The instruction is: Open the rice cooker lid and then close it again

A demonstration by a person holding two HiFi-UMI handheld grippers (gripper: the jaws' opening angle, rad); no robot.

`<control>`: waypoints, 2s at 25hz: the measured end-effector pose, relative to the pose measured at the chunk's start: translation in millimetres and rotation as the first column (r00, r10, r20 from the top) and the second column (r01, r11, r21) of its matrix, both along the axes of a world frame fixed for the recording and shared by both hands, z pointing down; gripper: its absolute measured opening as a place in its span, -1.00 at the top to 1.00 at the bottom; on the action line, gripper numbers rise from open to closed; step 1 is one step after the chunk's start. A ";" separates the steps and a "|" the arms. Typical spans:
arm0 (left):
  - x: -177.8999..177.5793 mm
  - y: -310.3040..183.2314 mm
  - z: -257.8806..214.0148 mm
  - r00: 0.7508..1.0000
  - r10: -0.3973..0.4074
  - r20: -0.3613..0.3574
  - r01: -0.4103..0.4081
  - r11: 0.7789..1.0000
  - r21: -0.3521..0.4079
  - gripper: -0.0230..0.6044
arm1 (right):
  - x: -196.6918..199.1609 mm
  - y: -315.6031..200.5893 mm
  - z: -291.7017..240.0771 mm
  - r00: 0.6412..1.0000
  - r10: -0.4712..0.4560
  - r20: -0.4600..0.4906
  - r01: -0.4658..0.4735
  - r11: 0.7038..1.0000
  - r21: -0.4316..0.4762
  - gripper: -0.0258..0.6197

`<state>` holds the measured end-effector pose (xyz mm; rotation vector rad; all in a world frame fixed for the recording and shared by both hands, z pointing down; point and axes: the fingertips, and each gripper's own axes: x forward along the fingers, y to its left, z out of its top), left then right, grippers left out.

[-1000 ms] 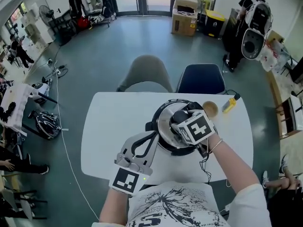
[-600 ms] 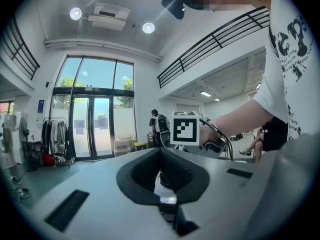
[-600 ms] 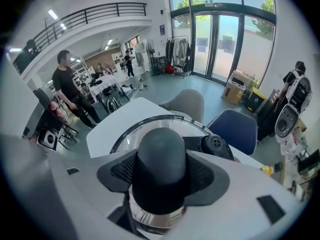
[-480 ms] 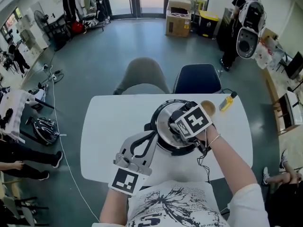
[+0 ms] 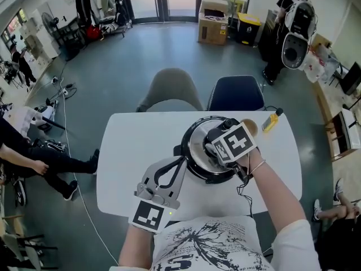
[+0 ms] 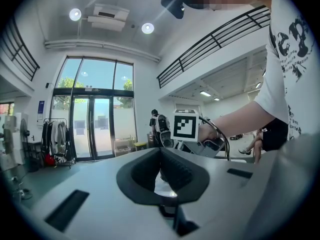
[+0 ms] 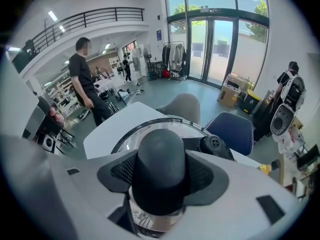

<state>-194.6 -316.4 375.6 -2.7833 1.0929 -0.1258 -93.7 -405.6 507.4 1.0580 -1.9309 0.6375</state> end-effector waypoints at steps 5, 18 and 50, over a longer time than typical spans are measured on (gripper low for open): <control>1.0 10.7 -5.9 1.000 -0.016 0.010 0.016 1.000 0.016 0.88 | -2.6 -1.5 -13.0 0.998 0.006 0.069 -0.009 0.999 0.034 0.01; 81.5 64.9 -14.8 0.988 -0.149 -0.050 0.149 0.989 -0.010 0.88 | 78.9 61.4 -30.4 0.991 -0.106 0.080 0.102 0.993 0.053 0.01; 261.6 276.2 14.9 0.922 -0.385 -0.043 0.381 0.921 -0.074 0.88 | 260.1 288.2 5.9 0.938 -0.342 0.061 0.342 0.940 0.010 0.01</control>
